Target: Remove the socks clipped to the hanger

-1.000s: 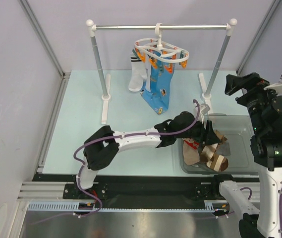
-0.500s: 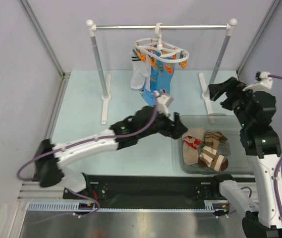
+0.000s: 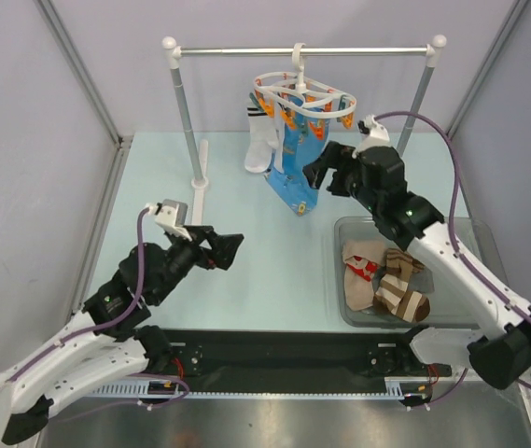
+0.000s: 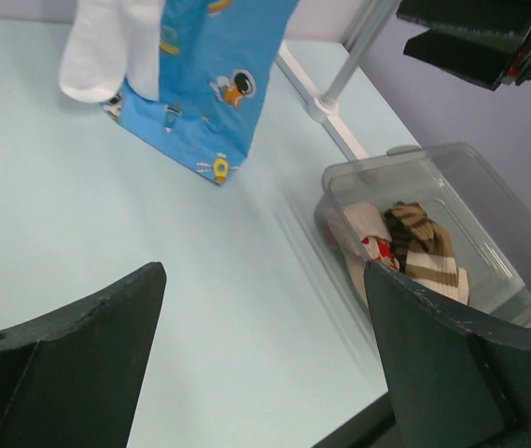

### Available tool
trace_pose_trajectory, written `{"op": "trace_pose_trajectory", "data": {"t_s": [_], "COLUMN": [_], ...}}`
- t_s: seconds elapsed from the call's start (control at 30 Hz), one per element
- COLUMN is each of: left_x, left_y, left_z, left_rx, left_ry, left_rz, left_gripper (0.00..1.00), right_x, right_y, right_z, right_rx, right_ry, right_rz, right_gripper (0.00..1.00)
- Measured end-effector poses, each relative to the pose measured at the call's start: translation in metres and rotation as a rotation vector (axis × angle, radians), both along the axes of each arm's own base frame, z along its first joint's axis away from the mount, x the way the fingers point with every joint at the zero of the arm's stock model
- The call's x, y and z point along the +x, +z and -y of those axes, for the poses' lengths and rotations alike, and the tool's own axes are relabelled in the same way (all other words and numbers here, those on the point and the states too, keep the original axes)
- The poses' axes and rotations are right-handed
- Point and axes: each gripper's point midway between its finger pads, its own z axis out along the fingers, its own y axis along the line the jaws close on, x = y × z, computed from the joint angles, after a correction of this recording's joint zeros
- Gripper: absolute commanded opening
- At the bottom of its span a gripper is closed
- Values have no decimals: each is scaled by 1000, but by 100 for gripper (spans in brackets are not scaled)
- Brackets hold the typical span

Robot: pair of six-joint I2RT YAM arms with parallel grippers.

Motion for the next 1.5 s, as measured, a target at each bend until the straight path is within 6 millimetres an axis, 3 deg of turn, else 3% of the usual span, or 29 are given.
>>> {"op": "trace_pose_trajectory", "data": {"t_s": [0.17,0.27,0.37,0.53,0.63,0.87,0.93,1.07,1.17,1.27,1.5], "left_x": [-2,-2,0,1,3,6,8,23,42,67,130], "left_y": [-17,-29,-32,-36,-39,-39,-29,10,37,48,30], "left_z": [-15,-16,-15,-14,-10,6,10,17,15,5,-16], "left_rx": [9,34,47,57,65,98,119,132,128,120,108], "left_ry": [45,50,56,57,52,0,-16,-14,19,75,145], "left_rz": [-2,-21,-30,-38,-46,-73,-70,-25,2,-4,-60], "left_gripper": [93,93,93,93,92,92,92,92,91,89,86], "right_x": [21,30,39,59,74,122,136,156,159,150,83], "right_y": [29,38,43,52,60,75,74,63,58,56,47], "right_z": [-26,-38,-48,-48,-29,50,67,91,98,100,93], "right_rx": [55,82,99,83,83,106,113,123,136,151,187], "right_ry": [4,11,19,-32,-92,-258,-282,-294,-277,-241,-137], "right_rz": [59,87,114,167,204,267,271,250,234,232,219], "right_gripper": [75,65,63,56,54,51,51,56,61,66,73]}}
